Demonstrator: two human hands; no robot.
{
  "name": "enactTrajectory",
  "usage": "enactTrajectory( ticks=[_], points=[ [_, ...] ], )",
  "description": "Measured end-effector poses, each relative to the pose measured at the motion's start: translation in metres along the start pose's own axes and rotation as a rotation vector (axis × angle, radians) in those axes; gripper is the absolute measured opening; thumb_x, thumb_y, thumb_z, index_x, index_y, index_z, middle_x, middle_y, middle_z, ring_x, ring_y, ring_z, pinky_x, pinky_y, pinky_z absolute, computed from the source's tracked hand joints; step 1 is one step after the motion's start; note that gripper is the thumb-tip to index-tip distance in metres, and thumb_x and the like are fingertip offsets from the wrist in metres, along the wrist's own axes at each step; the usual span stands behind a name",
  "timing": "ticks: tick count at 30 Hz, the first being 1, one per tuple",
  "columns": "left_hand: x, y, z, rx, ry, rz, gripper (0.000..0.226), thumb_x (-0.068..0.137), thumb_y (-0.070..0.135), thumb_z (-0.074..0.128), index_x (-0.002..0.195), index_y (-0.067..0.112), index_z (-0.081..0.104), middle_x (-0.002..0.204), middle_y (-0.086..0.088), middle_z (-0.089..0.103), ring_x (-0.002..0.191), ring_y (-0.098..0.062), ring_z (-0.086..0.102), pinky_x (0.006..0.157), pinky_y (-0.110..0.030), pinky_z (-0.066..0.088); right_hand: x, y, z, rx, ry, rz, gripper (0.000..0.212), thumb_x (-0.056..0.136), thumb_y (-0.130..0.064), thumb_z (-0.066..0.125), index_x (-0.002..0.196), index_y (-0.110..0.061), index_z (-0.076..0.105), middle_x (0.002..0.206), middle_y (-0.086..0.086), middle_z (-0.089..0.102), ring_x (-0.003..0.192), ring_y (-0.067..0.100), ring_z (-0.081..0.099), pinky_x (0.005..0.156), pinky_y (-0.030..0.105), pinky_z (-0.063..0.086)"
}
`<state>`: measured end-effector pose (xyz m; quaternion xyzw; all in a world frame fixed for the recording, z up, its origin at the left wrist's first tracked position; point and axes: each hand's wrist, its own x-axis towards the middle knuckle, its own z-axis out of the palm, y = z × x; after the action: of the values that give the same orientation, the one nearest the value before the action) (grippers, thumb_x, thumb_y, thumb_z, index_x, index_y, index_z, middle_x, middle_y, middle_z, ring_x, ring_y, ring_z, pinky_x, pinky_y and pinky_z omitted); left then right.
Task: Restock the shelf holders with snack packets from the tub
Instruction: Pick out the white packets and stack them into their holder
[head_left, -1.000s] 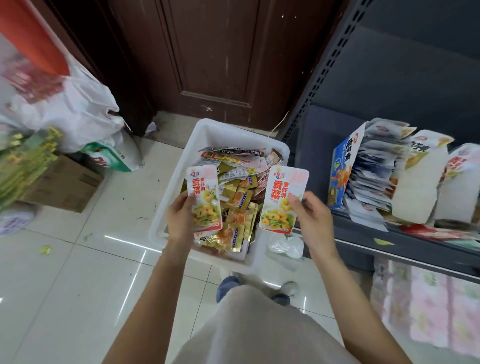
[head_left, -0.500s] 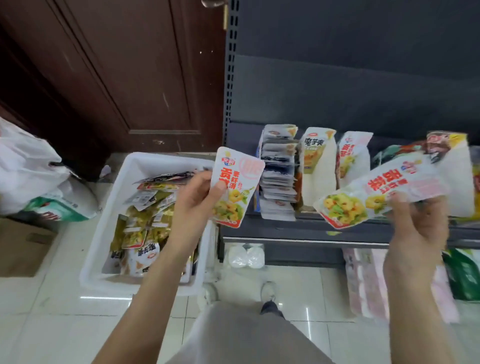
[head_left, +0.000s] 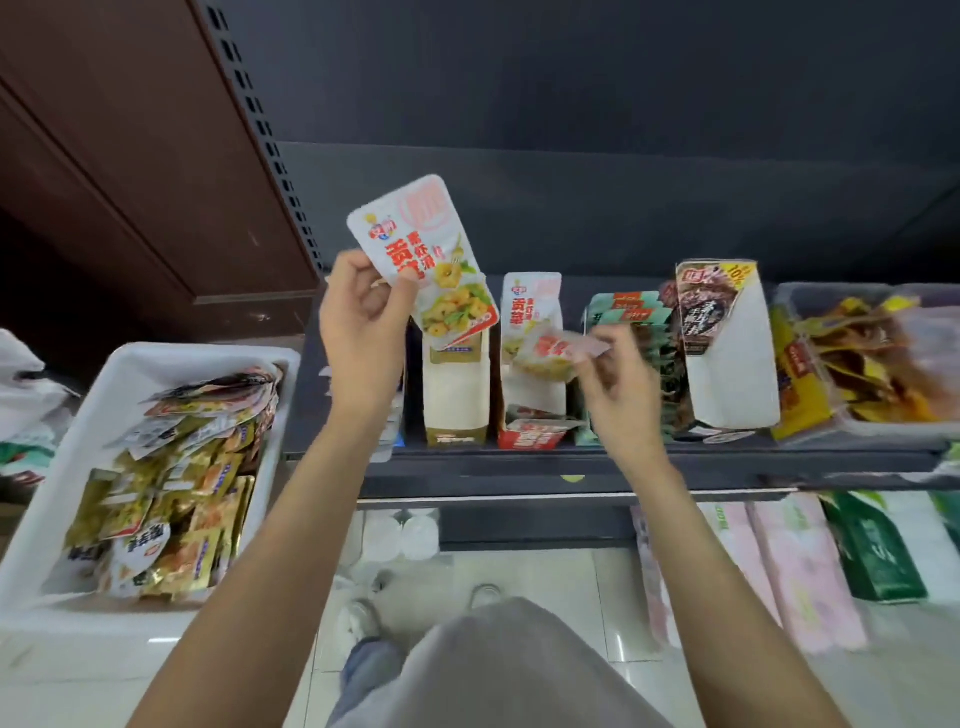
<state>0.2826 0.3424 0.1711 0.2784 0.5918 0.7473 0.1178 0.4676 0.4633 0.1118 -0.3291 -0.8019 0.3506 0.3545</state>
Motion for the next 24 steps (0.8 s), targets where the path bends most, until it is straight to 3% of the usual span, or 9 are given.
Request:
enactTrajectory(
  ticks=[1, 4, 7, 10, 13, 16, 19, 24],
  points=[
    [0.001, -0.003, 0.01, 0.017, -0.028, -0.006, 0.019, 0.09, 0.004, 0.059, 0.09, 0.021, 0.051, 0.093, 0.016, 0.07, 0.093, 0.001, 0.066, 0.07, -0.013, 0.051, -0.002, 0.007, 0.0, -0.036, -0.099, -0.023, 0.007, 0.095, -0.015, 0.057, 0.1, -0.013, 0.052, 0.09, -0.005, 0.068, 0.076, 0.016, 0.067, 0.065, 0.04, 0.054],
    [-0.001, -0.022, 0.037, 0.134, -0.198, -0.077, 0.019, 0.09, 0.0, 0.058, 0.099, 0.015, 0.051, 0.101, 0.014, 0.065, 0.093, 0.002, 0.066, 0.067, -0.016, 0.054, -0.009, 0.015, -0.003, -0.118, -0.294, -0.087, 0.005, 0.095, -0.018, 0.056, 0.099, -0.015, 0.057, 0.085, 0.002, 0.069, 0.06, 0.01, 0.06, 0.054, 0.037, 0.05],
    [-0.009, -0.049, 0.048, 0.252, -0.411, -0.147, 0.012, 0.093, 0.003, 0.056, 0.104, 0.004, 0.05, 0.097, 0.015, 0.065, 0.087, 0.002, 0.067, 0.07, -0.018, 0.054, -0.01, 0.016, -0.009, -0.169, -0.344, -0.163, 0.007, 0.093, -0.019, 0.059, 0.093, -0.015, 0.065, 0.088, -0.004, 0.068, 0.083, 0.013, 0.061, 0.071, 0.036, 0.05],
    [-0.013, -0.066, 0.044, 0.334, -0.602, -0.14, 0.001, 0.096, 0.008, 0.052, 0.095, 0.009, 0.052, 0.1, 0.007, 0.064, 0.091, 0.0, 0.066, 0.078, -0.02, 0.054, -0.011, 0.018, -0.017, -0.289, -0.361, -0.226, 0.007, 0.089, -0.017, 0.064, 0.09, -0.014, 0.071, 0.093, -0.005, 0.069, 0.096, 0.019, 0.056, 0.082, 0.036, 0.047],
    [-0.014, -0.075, 0.033, 0.613, -0.758, -0.002, 0.011, 0.092, 0.013, 0.058, 0.097, 0.005, 0.063, 0.109, -0.003, 0.059, 0.106, -0.015, 0.057, 0.093, -0.034, 0.051, -0.013, 0.02, -0.023, -0.355, -0.38, -0.221, 0.011, 0.088, -0.021, 0.066, 0.093, -0.015, 0.075, 0.094, -0.004, 0.069, 0.097, 0.021, 0.053, 0.083, 0.037, 0.047],
    [-0.017, -0.078, 0.023, 0.974, -0.867, 0.208, 0.021, 0.092, 0.024, 0.061, 0.105, 0.011, 0.071, 0.11, -0.002, 0.064, 0.107, -0.019, 0.053, 0.096, -0.04, 0.044, -0.014, 0.019, -0.025, -0.371, -0.413, -0.2, 0.017, 0.091, -0.025, 0.063, 0.097, -0.014, 0.075, 0.094, -0.003, 0.069, 0.096, 0.019, 0.052, 0.084, 0.039, 0.047],
    [-0.021, -0.071, 0.018, 1.081, -0.829, 0.254, 0.026, 0.094, 0.033, 0.057, 0.115, 0.022, 0.067, 0.115, 0.001, 0.065, 0.113, -0.017, 0.052, 0.1, -0.035, 0.042, -0.015, 0.013, -0.028, -0.323, -0.361, -0.144, 0.018, 0.093, -0.024, 0.06, 0.1, -0.014, 0.073, 0.095, -0.003, 0.07, 0.095, 0.017, 0.054, 0.083, 0.036, 0.046],
    [-0.028, -0.039, 0.006, 0.894, -0.531, 0.261, 0.021, 0.093, 0.023, 0.059, 0.112, 0.022, 0.067, 0.103, 0.009, 0.068, 0.096, -0.008, 0.061, 0.079, -0.022, 0.05, -0.02, -0.007, -0.035, -0.188, -0.112, -0.148, 0.018, 0.095, -0.018, 0.056, 0.104, -0.012, 0.07, 0.094, -0.003, 0.069, 0.09, 0.013, 0.06, 0.079, 0.026, 0.048]
  ],
)
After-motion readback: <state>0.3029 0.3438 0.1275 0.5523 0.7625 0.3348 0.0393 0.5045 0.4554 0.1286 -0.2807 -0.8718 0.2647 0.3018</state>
